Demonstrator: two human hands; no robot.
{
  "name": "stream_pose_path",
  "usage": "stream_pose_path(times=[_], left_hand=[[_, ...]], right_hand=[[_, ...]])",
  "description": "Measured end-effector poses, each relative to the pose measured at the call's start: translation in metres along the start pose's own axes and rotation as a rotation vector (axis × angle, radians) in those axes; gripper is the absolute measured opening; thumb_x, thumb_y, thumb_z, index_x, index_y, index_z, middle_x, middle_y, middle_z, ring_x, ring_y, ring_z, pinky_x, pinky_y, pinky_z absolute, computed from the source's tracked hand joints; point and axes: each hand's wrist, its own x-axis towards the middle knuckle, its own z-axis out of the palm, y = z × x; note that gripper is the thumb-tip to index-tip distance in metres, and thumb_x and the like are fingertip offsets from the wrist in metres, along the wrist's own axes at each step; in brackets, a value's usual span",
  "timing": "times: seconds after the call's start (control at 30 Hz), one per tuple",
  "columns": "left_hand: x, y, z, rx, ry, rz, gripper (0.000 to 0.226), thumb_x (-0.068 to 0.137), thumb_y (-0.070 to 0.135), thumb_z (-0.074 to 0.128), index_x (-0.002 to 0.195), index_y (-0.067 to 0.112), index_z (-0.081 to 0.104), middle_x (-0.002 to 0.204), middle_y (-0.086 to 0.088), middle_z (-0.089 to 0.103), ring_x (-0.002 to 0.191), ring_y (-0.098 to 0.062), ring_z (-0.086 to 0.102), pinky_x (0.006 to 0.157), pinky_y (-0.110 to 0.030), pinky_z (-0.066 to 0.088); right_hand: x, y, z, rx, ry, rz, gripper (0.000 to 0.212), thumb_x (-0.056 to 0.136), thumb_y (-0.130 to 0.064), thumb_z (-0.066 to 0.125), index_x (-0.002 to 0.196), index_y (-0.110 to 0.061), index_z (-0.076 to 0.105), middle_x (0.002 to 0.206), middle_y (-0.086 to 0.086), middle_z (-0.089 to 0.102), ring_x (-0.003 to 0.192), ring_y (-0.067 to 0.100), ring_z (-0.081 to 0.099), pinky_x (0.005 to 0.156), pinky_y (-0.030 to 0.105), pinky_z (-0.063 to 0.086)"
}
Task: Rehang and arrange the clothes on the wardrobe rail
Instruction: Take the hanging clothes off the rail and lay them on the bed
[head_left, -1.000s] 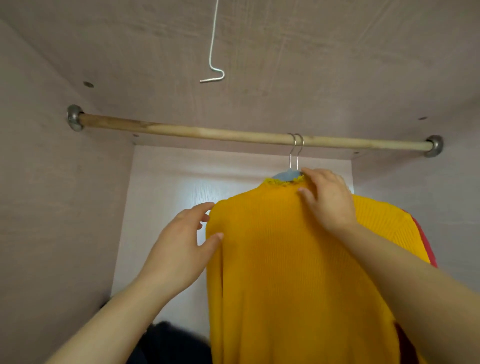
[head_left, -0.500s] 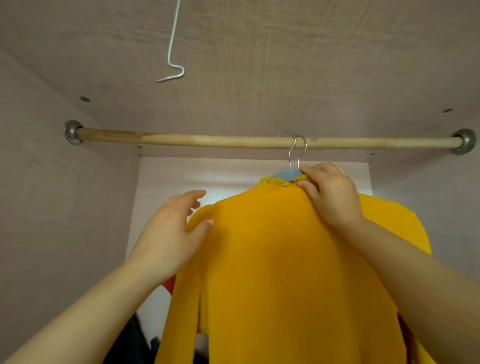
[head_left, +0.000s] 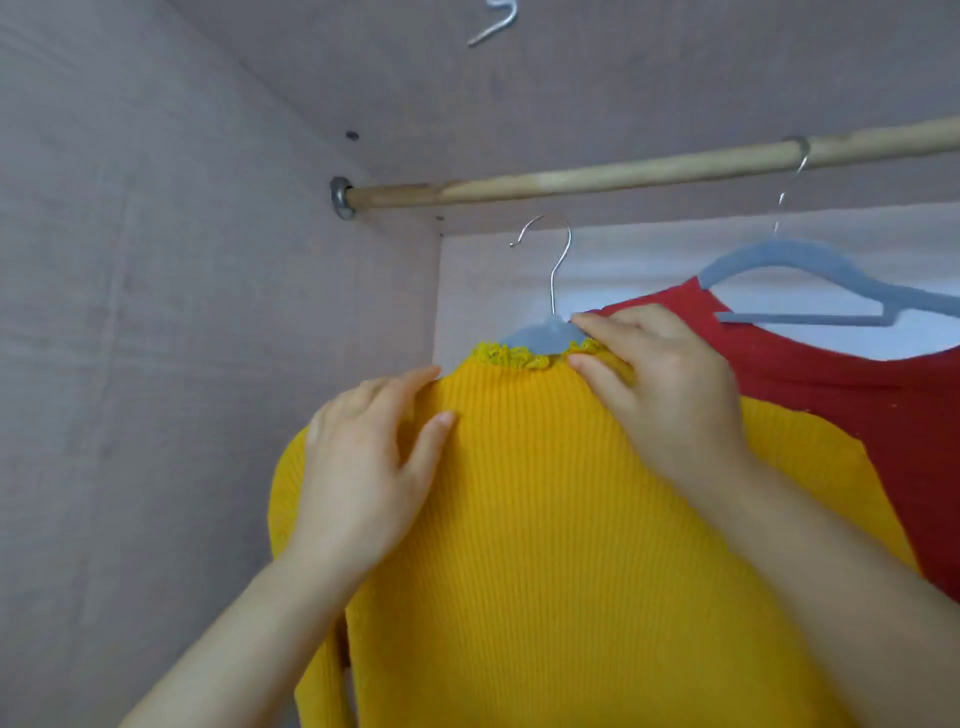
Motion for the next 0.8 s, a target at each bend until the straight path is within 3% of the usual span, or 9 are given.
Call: stream_pose_path(times=[0.17,0.43,0.63,0.8], left_hand=[[-0.108,-0.029,-0.033,0.093,-0.041,-0.106,0.034,0.084,0.045,0.045,0.113,0.033,0.056,0.099,0.009,0.062,0.091,-0.017,0.059,0.083,-0.039,0.048],[-0.298,-0.026,-0.12,0.305,-0.187,-0.506,0.032,0.084,0.047,0.046,0.115,0.038,0.051,0.101,0.013,0.062,0.092,-0.011,0.058,0.082,-0.036,0.045],[-0.409,0.02,-0.208,0.602,-0.176,-0.776,0.031,0.084,0.047,0.046,0.114,0.04,0.051,0.104,0.026,0.053,0.095,0.004,0.047,0.085,-0.012,0.033],[-0.473,0.079,-0.289,0.805,-0.026,-0.973,0.029,0.085,0.054,0.044,0.113,0.047,0.049,0.103,0.026,0.054,0.097,0.003,0.05,0.083,-0.023,0.042]], right_hand=[[-0.096,-0.056,0.027,0.223,-0.085,0.068,0.038,0.084,-0.038,0.052,0.113,-0.019,0.067,0.095,-0.001,0.062,0.086,0.016,0.057,0.073,0.027,0.043],[-0.244,-0.17,0.036,0.571,-0.258,-0.011,0.029,0.087,-0.03,0.059,0.11,-0.014,0.069,0.092,0.003,0.064,0.084,0.014,0.055,0.08,0.027,0.046],[-0.311,-0.276,0.02,0.88,-0.288,-0.131,0.026,0.084,-0.028,0.063,0.103,-0.013,0.072,0.084,0.006,0.067,0.077,0.014,0.051,0.072,0.028,0.043],[-0.331,-0.376,-0.02,1.229,-0.326,-0.196,0.026,0.085,-0.027,0.061,0.102,-0.011,0.072,0.085,0.005,0.067,0.078,0.013,0.052,0.077,0.026,0.043]])
